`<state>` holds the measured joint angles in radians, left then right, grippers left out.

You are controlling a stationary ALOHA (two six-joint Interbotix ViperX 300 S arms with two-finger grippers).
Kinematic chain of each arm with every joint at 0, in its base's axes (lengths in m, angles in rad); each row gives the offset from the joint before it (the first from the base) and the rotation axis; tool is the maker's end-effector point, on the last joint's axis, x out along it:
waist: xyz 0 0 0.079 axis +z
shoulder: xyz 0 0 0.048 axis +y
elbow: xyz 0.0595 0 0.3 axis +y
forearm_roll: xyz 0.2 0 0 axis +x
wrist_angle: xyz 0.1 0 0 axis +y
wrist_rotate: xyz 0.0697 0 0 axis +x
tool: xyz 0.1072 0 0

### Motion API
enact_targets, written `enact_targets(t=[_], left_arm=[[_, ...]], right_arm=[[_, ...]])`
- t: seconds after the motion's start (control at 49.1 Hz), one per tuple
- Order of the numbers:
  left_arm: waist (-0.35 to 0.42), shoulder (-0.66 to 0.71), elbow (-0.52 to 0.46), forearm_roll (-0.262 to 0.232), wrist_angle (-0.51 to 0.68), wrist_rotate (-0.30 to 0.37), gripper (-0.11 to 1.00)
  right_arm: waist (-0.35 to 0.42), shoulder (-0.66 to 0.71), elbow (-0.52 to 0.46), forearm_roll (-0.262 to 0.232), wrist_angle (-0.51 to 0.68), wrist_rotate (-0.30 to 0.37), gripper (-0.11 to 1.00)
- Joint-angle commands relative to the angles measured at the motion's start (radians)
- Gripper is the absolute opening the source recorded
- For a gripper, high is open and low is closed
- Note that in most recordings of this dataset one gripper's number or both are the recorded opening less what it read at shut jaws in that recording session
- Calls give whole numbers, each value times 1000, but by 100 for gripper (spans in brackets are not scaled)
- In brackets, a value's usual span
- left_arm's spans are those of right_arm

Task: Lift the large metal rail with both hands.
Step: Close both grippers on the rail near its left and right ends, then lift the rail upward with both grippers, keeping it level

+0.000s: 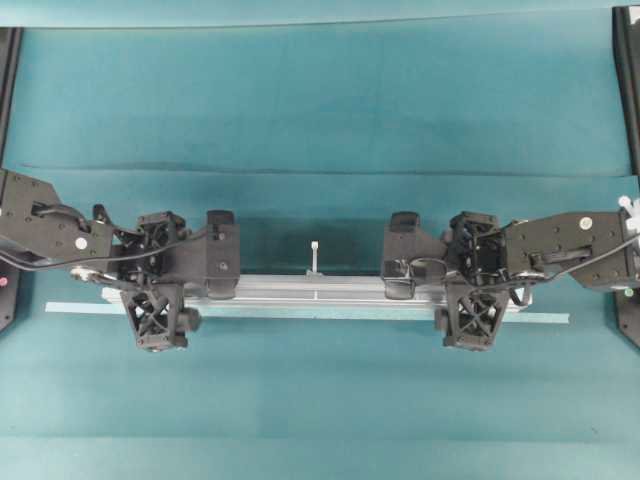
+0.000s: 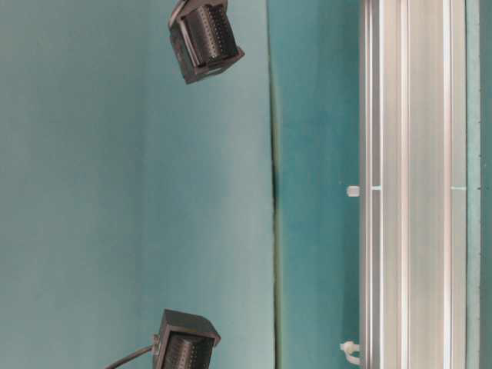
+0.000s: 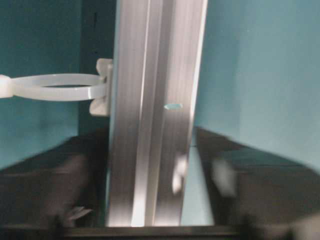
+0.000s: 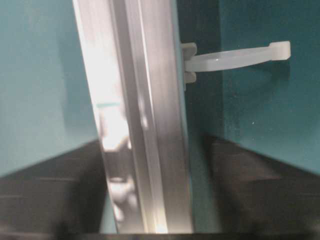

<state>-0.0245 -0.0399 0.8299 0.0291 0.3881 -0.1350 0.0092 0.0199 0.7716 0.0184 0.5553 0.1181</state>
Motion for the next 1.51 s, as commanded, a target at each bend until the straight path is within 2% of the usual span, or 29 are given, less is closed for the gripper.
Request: enact_targets(t=[0.0,0.041,0.082,0.673,1.019,1.141,1.488], left_arm=[[-5,-15,-5,2,-2,0,52],[-6,-17,-3,2,-2,0,41],[-6,-18,-3,2,-2,2,37],[-2,-29,-9,2,20,3,37],[6,-218,-89,2,261,9,37],[12,-285,-126,2,344,9,37],[18,-400,-238,2,531,8,37]], right_arm=[[3,9,-9,-2,3,6,50],[3,9,-9,-2,5,5,40],[5,9,-9,-2,5,5,39],[2,-3,-15,8,21,3,39],[-26,-155,-114,25,264,2,39],[-28,-201,-155,44,351,2,39],[-38,-295,-331,81,603,12,39]])
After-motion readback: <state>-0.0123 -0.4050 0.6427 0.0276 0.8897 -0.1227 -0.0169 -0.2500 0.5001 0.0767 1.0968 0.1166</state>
